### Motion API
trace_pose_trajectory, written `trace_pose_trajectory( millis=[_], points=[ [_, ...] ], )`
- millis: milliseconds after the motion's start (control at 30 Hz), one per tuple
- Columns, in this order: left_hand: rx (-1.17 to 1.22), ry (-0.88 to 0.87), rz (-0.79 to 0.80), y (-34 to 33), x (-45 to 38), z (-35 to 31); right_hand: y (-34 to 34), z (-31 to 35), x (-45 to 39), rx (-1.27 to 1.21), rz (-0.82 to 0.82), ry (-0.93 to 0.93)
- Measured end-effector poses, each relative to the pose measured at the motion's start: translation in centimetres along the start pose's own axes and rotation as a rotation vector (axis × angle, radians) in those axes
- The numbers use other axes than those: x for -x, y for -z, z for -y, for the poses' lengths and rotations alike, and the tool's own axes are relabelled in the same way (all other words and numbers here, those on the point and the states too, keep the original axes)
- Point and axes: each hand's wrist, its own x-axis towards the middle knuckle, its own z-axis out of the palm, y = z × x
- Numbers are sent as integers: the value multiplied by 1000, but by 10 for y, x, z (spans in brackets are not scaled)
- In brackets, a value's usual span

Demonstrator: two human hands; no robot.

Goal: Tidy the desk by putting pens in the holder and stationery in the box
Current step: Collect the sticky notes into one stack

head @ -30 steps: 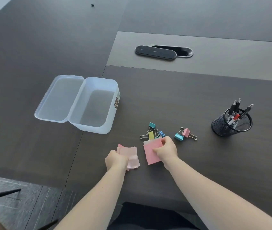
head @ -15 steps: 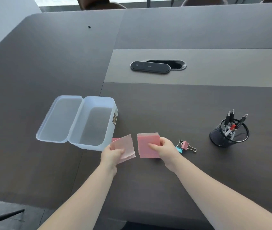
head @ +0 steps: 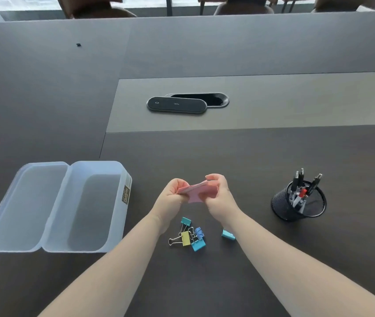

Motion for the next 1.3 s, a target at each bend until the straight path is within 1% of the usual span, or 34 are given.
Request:
trace_pose_trajectory(
  millis=[100, 167, 300, 367, 467, 600, 700, 800, 900, 1067, 1133, 1200, 1267, 1300],
  points=[
    [-20, -64, -16, -5, -20, 2, 0, -2, -16, -2, -41, 13],
    [-6, -109, -76, -8, -30, 6, -3, -4, -26, -26, -68, 1],
    [154, -96, -348, -18, -46, 12, -10, -13, -38, -43, -104, -14],
    [202, -77, -440, -23, -53, 14, -15, -17, -40, -25, -102, -1],
    [201, -83, -451, -30, -59, 14, -22, -21, -41, -2, -93, 44],
    [177, -94, -483, -36, -67, 16, -25, -23, -43, 14, -104, 56],
    [115, -102, -487, -36, -69, 21, -24, -23, -43, 47, -121, 67],
    [44, -127, -504, -35, -68, 26, -22, -21, -40, 43, -132, 67],
    [36, -126, -520, -37, -69, 32, -24, -21, -38, 41, -107, 54],
    [-24, -136, -504, -40, -69, 37, -30, -23, -37, 3, -110, 10],
    [-89, -173, -522, -39, -72, 38, -31, -21, -39, 14, -147, 11],
    [-215, -208, -566, -35, -76, 40, -30, -20, -42, 134, -211, 6],
    [-354, -180, -556, -32, -77, 38, -29, -20, -45, 268, -232, -25],
    [-378, -159, -527, -31, -77, 38, -28, -19, -46, 274, -216, -32]
  ],
)
